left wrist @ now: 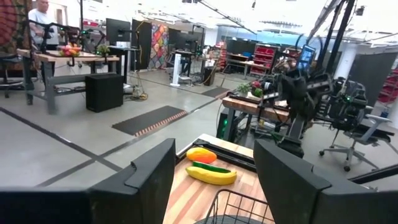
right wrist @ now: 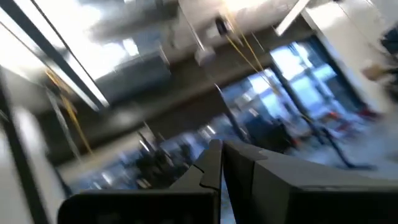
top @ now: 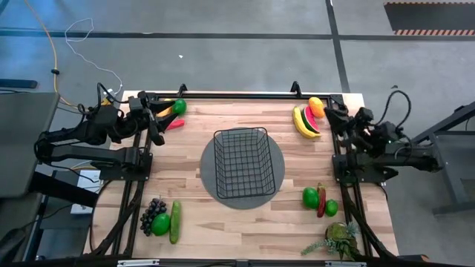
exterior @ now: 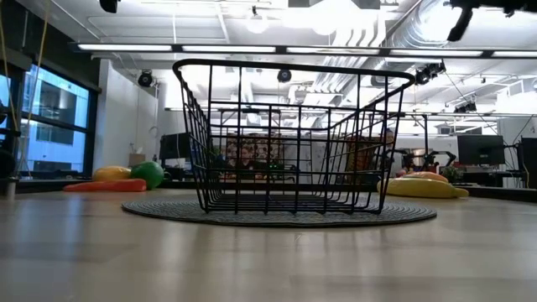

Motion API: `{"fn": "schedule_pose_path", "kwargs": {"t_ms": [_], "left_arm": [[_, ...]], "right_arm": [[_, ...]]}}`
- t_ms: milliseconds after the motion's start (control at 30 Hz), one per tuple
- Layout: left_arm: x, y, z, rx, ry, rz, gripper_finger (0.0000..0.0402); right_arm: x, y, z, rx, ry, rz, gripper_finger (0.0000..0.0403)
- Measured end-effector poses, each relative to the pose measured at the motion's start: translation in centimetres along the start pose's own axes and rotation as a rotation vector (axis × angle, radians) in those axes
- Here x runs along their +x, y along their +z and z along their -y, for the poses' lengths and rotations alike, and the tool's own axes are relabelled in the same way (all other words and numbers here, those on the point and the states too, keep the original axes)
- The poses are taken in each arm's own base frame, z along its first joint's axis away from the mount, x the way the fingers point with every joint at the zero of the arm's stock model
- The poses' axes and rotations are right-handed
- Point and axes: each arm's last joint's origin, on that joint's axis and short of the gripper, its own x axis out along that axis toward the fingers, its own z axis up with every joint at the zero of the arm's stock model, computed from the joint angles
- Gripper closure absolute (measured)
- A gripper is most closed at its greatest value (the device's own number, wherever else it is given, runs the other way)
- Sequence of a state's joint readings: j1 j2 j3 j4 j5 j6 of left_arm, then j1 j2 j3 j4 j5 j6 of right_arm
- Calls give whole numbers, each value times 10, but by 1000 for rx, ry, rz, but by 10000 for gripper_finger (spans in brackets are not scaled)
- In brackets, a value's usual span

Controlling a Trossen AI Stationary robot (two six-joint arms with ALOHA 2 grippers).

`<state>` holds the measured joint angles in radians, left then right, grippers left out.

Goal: Build produce basket
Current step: Put the red chili pepper into the black wire basket

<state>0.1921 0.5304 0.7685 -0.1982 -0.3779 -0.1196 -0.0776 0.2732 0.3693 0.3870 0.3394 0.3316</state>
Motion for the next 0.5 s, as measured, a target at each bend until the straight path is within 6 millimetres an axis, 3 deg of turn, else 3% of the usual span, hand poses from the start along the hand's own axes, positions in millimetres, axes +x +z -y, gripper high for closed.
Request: {"fn": "schedule_pose_path", "kwargs": {"t_ms": [233, 500], "left_arm": [[0, -2, 1, -3, -41, -20, 194], [0, -3, 2, -1, -80, -32, 194]], "right_arm": [[29, 7, -12, -197, -129, -282, 402], [43, -7, -13, -160, -163, -449, 397]]}}
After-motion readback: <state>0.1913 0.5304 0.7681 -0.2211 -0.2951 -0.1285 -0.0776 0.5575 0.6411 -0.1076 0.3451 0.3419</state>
